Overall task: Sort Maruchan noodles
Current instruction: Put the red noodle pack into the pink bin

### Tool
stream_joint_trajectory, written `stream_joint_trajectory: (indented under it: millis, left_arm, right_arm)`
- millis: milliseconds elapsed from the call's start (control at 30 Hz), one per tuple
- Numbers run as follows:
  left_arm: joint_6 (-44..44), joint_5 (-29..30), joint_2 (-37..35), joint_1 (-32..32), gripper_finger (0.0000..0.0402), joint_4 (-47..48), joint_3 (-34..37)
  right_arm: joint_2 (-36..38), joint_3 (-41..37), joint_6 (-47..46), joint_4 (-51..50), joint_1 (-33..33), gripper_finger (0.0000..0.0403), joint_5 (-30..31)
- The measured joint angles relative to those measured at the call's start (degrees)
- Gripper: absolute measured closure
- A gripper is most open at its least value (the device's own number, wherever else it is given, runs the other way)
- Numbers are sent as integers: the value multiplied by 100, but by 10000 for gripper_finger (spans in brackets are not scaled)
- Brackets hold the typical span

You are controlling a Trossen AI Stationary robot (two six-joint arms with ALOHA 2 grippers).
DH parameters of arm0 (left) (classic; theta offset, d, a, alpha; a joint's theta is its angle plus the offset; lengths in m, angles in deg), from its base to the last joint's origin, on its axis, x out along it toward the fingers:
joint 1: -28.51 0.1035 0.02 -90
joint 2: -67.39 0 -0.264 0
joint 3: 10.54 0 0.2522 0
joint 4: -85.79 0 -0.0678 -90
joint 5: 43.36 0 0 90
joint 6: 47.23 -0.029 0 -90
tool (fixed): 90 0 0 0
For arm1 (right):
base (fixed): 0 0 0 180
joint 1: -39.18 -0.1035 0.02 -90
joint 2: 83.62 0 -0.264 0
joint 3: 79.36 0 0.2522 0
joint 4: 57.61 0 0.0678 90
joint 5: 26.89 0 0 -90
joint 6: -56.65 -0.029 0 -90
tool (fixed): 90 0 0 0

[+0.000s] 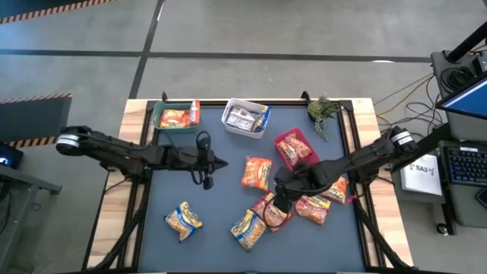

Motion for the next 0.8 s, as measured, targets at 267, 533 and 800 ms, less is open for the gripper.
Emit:
stream_joint_trajectory:
  millis: [267, 533, 800]
  left_arm:
    - [33, 2, 473, -209, 402, -529, 0]
    - [35, -219, 710, -264, 402, -1537, 0]
    - [-150, -478, 1420, -417, 402, -2018, -735]
  right_arm:
    - [222, -477, -1776, 29, -466, 387, -1086]
    - [435, -897, -3443, 55, -1193, 310, -1353]
    - [941, -1476, -5253, 79, -2200, 212, -1000]
